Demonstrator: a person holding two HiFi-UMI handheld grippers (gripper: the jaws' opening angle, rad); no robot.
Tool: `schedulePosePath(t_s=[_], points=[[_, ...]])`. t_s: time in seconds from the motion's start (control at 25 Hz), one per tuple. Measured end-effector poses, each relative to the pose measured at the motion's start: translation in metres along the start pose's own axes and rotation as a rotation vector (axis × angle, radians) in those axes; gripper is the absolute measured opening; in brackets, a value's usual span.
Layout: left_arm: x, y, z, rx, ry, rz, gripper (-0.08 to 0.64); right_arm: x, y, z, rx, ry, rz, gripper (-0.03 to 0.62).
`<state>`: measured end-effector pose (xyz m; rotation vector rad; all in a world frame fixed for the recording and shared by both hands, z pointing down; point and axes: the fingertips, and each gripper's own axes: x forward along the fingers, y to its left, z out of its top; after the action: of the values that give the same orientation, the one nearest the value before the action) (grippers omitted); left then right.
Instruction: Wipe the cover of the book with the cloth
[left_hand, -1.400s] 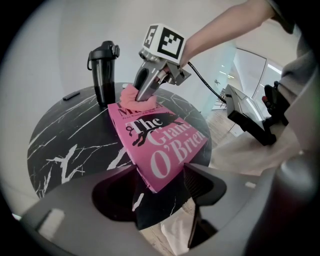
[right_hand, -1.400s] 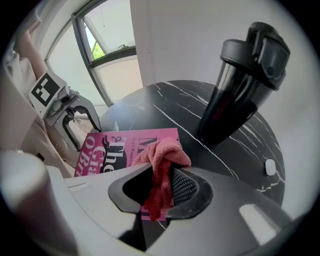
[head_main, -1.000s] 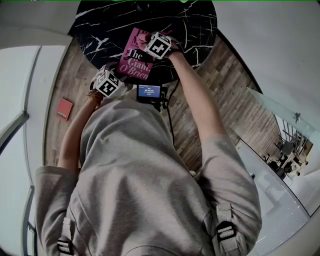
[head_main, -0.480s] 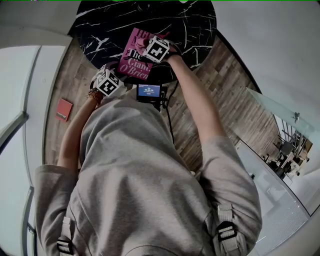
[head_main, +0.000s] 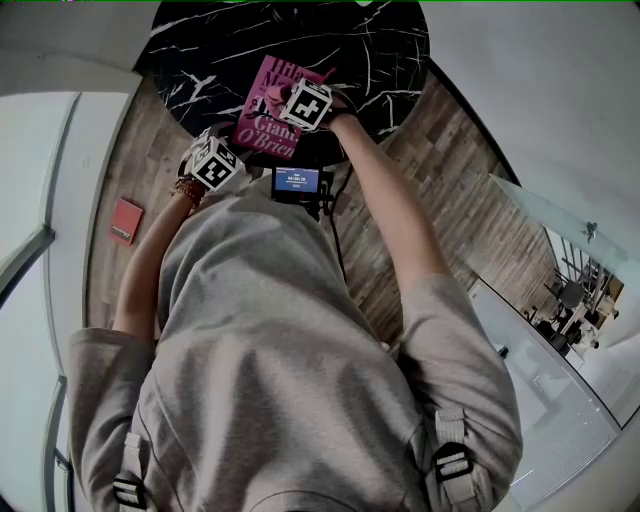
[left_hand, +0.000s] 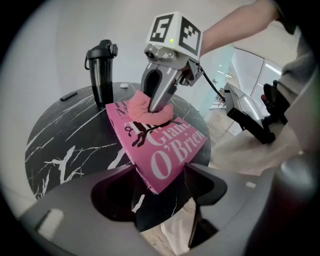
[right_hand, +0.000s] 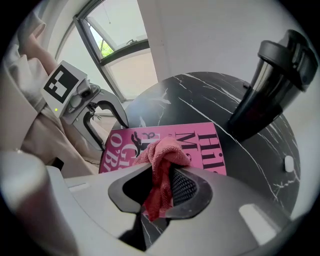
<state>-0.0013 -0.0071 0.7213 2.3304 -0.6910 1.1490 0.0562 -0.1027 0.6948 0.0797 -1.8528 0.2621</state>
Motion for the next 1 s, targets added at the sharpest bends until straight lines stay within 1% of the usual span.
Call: schedulePosePath(t_s=[0.28,0.48,0.76,0.92,1.0], points=[[-0.001,-0.001,0.000,0.003,0.001,0.000,0.309,0.003,0.019,-0.001,-0.014,0.013,0.047,0.098],[0.000,-0.001,0.000,0.007,0.001,-0.002,0.310,0.005,0.027,-0.001,-0.042,0.042,0.057,0.098],[0.000,-0.001,-0.001,0.005,0.005,-0.003,0.310,0.010,0.039,-0.001,-0.067,0.072,0.098,0.098],[0.000,-0.001,0.000,0.007,0.003,-0.004,0.310,0.014,0.044,-0.002,-0.093,0.081,0.100,0.098],[0.000,-0.001,0.000,0.007,0.002,-0.004,0.310,0.014,0.050,-0.003,-0.096,0.095,0.118,0.098]])
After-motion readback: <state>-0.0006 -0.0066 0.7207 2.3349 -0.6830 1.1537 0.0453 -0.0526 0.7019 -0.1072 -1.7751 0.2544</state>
